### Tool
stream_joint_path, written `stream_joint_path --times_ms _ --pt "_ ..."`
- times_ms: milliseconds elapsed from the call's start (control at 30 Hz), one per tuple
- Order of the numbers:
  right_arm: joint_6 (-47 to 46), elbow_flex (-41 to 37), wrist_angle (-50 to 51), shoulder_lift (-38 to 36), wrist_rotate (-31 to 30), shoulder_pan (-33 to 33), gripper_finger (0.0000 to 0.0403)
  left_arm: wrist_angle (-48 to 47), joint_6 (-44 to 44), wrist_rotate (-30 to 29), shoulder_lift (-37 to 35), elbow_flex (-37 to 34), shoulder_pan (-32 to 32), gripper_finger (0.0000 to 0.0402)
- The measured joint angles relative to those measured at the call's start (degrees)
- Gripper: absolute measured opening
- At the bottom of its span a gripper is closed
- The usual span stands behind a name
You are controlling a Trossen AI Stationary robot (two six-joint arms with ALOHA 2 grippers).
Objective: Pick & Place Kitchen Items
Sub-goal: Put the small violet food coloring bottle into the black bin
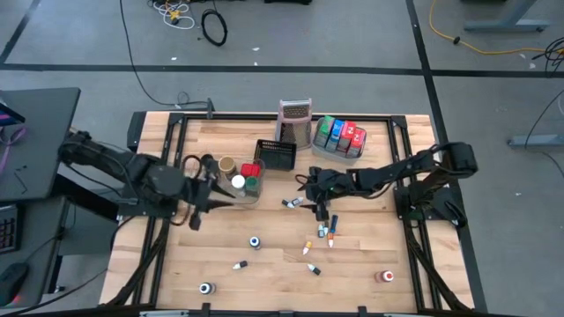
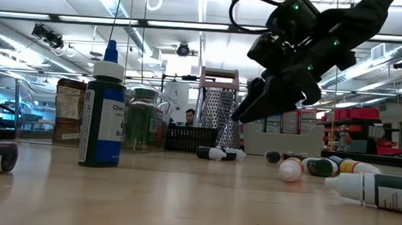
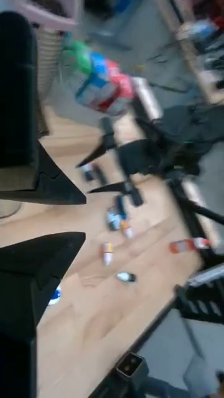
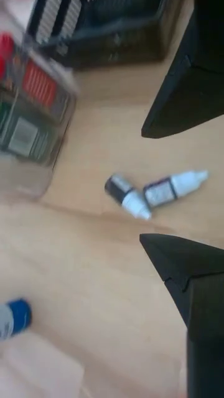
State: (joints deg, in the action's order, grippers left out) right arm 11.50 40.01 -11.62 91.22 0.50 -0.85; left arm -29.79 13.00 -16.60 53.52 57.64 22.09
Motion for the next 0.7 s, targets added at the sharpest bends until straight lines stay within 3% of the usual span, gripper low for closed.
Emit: stream_joint_path --times_ms 300,400,533,700 --pt "0.79 0.00 -2.90 3.66 3.74 1.57 0.0275 26.92 4.85 -1.82 -15.95 -27.75 -0.05 0.0089" --pt "1.02 0.01 -3.33 5.16 6.39 2.66 0.0275 39.46 11.05 -1.86 -18.23 -34.54 -0.07 0.0089" --pt "0.92 0.04 -4.23 7.04 7.49 3.99 0.0270 46.88 14.07 -2.67 -18.80 -36.64 -0.11 0.0089" --pt "-1.20 0.04 -3.88 7.03 7.55 5.42 0.0243 46.53 11.19 -4.31 -18.68 -36.43 -0.14 0.0089"
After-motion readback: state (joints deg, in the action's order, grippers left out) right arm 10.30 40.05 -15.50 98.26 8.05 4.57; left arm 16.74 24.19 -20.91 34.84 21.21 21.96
